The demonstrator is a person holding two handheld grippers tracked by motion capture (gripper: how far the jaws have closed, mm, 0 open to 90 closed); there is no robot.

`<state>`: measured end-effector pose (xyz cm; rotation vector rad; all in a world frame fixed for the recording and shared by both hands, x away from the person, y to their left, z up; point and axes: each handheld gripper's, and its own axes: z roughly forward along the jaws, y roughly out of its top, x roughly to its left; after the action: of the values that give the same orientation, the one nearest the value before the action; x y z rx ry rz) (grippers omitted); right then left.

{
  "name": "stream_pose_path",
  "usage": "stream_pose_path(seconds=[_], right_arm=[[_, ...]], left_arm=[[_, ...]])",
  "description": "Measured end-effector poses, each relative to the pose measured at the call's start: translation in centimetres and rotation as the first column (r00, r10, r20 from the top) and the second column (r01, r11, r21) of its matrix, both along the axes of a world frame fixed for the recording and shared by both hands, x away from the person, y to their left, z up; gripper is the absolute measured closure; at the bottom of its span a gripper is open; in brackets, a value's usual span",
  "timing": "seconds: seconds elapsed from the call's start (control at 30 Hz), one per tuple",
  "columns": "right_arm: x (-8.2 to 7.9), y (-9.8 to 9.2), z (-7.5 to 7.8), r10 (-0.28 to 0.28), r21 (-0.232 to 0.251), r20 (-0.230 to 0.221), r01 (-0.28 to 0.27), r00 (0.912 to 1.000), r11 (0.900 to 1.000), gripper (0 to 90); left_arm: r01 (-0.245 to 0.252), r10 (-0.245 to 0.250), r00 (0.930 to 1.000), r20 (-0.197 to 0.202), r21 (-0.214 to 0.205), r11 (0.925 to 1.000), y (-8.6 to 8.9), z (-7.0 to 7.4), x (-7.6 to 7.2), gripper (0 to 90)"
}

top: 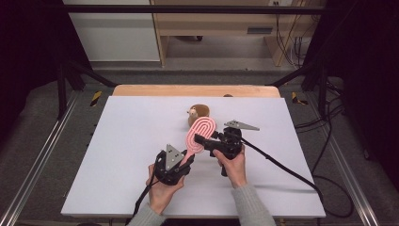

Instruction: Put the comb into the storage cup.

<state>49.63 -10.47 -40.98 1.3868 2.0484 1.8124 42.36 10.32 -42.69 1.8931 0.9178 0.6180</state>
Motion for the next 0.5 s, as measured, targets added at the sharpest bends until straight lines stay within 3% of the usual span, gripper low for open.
stream_pose_path(seconds=[0.3,0.5], right_arm=[[0.02,-0.01,0.04,0.004,0.011,-0.014,-0.004,0.9999,0.9999,43.5],[0.06,-0.01,0.04,0.007,0.018,-0.021,-0.007,0.9998,0.9998,45.7]], left_arm=[[-0.002,0.002,1.0000,0.003,-0.001,1.0000,-0.04,-0.14,-0.05,69.2],[-0.004,0.004,1.0000,0.006,-0.002,1.0000,-0.08,-0.16,-0.08,69.2]])
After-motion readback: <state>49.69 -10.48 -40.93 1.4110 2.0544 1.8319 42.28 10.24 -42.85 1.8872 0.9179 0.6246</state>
